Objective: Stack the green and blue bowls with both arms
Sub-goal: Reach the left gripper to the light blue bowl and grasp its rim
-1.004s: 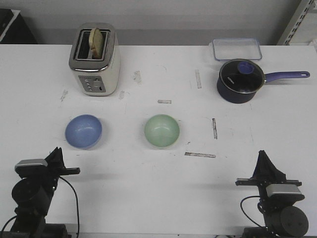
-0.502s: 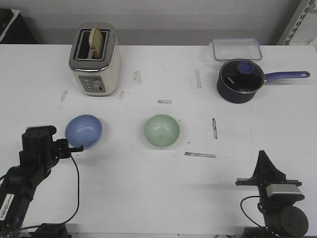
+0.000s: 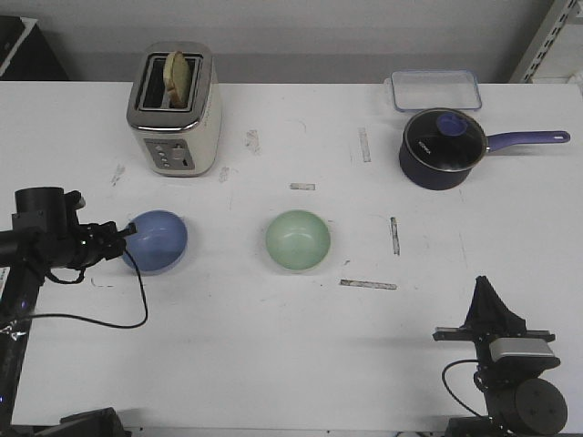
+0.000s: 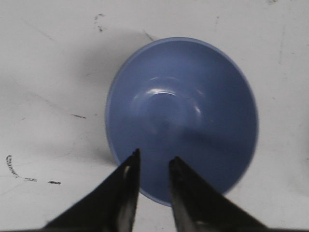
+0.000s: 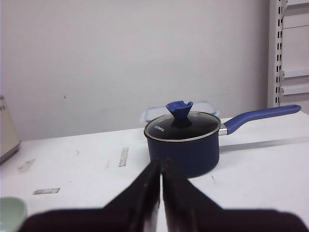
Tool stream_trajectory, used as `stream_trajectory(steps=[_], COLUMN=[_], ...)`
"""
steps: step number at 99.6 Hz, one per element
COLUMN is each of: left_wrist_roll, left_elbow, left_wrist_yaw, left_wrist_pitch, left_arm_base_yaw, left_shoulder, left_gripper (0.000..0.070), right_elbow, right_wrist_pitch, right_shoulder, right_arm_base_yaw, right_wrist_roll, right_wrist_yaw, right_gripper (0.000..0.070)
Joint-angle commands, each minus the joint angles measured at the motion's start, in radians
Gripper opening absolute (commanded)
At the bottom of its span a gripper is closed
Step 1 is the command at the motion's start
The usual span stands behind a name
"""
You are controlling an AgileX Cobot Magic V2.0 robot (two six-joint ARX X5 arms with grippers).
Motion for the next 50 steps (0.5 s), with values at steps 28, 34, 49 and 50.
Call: stream_trajectory(steps=[28,34,49,50], left_wrist_roll=[-0.010,-0.010,-0.009,-0.009], left_elbow=[0.022,0.022,0.022,0.022], left_wrist_yaw=[0.005,0.006,0.006,0.006], left_wrist_pitch=[0.039,0.055,0.092,0.093], left_arm_base_yaw=[0.046,0.044,0.033,0.033], left_shoulder=[0.175,0.208,0.289,0.294], left_gripper=[0.0373,0.0373,0.0370,0.0370], right_elbow=[0.004,0.004,0.004,0.004], right_wrist_pitch=[0.013,0.014,0.014,0.013], right_shoulder=[-0.005,-0.005,-0.005,-0.005], right_arm_base_yaw=[0.001,0.001,0.001,0.001], right_wrist_roll=[0.013,0.013,0.013,0.013], right_wrist_yaw=[0.000,0.000,0.000,0.000], right_gripper=[0.0003,0.0003,0.0003,0.0003])
